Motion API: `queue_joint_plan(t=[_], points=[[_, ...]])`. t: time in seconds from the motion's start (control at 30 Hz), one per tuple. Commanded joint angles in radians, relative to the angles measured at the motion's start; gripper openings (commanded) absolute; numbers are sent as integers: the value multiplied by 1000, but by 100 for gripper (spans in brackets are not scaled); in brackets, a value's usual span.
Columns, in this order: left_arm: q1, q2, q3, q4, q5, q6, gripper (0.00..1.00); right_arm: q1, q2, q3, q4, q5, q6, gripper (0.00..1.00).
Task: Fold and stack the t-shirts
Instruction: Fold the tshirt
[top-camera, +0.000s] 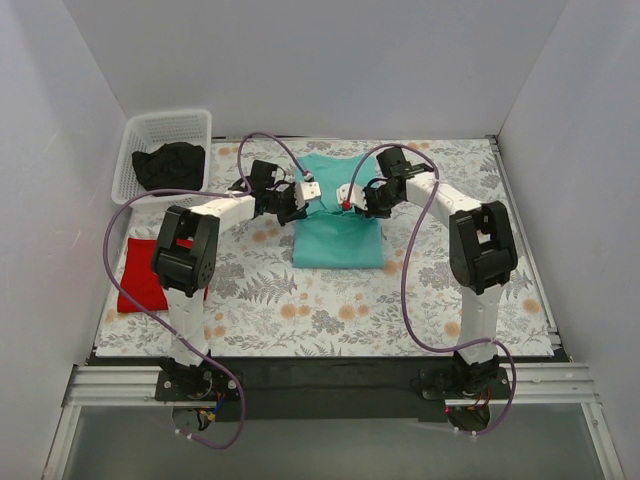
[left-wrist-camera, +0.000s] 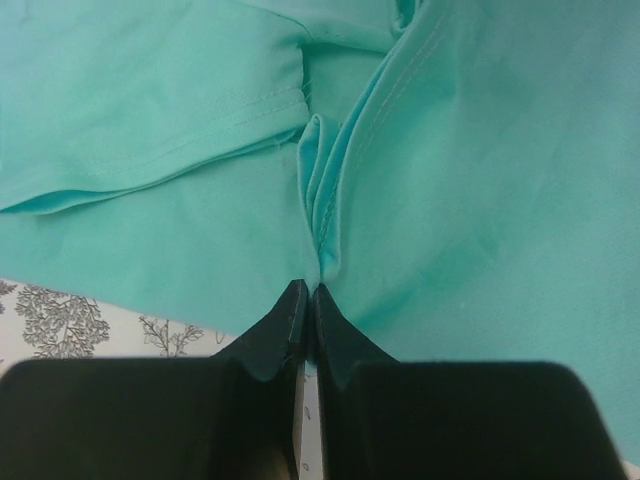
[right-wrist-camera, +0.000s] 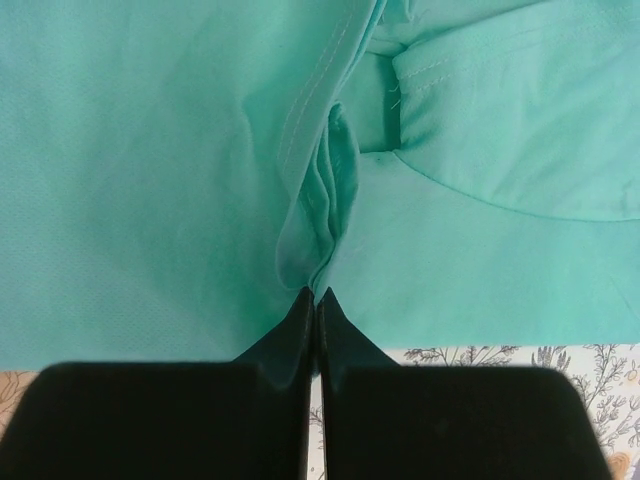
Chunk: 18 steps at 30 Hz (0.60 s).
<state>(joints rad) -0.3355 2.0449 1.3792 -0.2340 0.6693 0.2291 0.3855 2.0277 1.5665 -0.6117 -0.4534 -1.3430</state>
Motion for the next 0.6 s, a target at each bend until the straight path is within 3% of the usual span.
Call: queue_joint_plan(t=[0.0,0.17,0.2,0.23,0.37,0.4,0.57], points=[[6,4,50,30,-7,24,0,-5,26,49,0,-11,-21,1],[7,27,64,47,-14,0,1,-8,46,52,9,5,-18,5],[7,32,75,48,-23,-8,8,-8,46,53,13,12,-15,20],[7,34,81,51,-34,-19,13,-8,45,59,20,19,1,28],[35,29,119,82,-83,-166,30,-22,31,156,38,42,94,48],[45,11,126,88,-91,-250,32,-34,26,177,38,39,117,58],[133,-146,88,102,-57,-615,50,-50,-88,192,23,24,328,68]])
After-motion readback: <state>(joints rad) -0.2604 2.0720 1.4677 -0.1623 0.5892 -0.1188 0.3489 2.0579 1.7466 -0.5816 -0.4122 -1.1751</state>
